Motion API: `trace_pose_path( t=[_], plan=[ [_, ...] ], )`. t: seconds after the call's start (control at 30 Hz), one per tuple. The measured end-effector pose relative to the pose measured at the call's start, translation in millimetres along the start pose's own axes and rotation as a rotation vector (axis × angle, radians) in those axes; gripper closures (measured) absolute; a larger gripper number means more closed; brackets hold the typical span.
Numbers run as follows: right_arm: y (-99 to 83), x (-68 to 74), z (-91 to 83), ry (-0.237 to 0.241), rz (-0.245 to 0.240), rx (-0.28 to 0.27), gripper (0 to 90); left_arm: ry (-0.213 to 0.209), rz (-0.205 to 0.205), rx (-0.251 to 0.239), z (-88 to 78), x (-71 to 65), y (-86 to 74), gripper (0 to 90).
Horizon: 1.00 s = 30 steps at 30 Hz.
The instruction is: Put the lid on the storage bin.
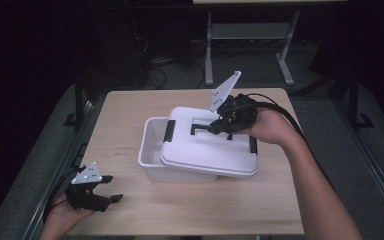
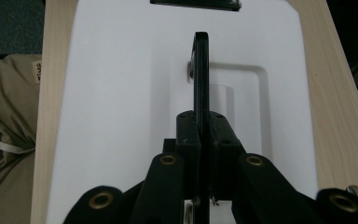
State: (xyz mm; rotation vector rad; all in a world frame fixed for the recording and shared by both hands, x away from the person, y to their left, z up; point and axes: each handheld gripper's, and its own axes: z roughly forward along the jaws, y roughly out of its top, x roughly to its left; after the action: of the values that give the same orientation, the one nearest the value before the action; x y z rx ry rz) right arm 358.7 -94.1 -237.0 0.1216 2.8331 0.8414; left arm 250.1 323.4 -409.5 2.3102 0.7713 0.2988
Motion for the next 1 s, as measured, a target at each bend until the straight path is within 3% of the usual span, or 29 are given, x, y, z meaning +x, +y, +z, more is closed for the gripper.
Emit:
trace_pose_path(
  t=[1.0],
  plan=[
    [31.2, -9.7, 23.0, 0.031, -0.035, -0.001, 84.5, -0.004, -0.006, -0.005, -0.9, 1.1, -1.6, 25.0]
  ],
)
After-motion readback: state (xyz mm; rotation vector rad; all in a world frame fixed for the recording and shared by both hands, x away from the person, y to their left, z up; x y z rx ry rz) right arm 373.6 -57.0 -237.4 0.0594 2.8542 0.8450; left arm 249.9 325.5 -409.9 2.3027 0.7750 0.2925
